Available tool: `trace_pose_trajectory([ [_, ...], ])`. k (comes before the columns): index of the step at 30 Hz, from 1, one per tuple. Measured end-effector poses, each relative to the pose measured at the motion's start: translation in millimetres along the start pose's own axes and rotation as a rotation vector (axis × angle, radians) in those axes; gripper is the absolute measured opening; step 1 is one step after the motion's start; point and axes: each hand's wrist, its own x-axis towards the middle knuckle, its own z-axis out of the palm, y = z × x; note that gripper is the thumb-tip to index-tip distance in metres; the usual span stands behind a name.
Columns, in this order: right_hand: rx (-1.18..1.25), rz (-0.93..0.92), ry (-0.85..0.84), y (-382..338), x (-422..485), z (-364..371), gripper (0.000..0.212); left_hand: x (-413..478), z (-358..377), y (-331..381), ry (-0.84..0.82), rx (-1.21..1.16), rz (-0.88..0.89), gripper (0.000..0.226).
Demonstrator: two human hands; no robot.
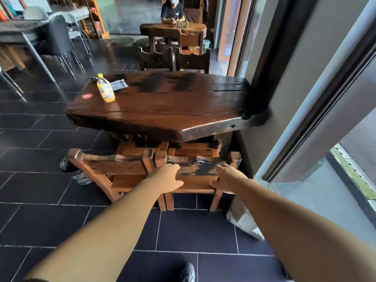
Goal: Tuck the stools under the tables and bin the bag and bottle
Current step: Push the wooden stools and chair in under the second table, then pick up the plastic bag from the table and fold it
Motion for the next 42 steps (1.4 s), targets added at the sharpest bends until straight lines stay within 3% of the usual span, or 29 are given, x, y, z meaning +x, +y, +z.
trace_pose_trajectory([
  [10,-0.046,-0.073,0.071,-38,-62,-10,0.067,-81,-9,-10,0.126,-0.039,-0.051,0.057],
  [18,-0.090,-0.271,0.054,-154,-46,-1,0.065,-151,-24,-86,0.200,-0.087,-0.254,0.052],
  [23,-0.149,-0.423,0.004,-262,-15,17,0.073,-197,-33,-178,0.193,-0.111,-0.417,0.042],
  [29,-0.140,-0.583,-0.074,-419,46,46,0.084,-241,-44,-316,0.247,-0.147,-0.584,0.054],
  [34,-0.261,-0.658,-0.101,-552,86,65,0.061,-272,-55,-435,0.233,-0.177,-0.688,0.057],
  [42,-0.259,-0.745,-0.215,-698,144,91,0.057,-294,-75,-575,0.209,-0.216,-0.786,0.062],
])
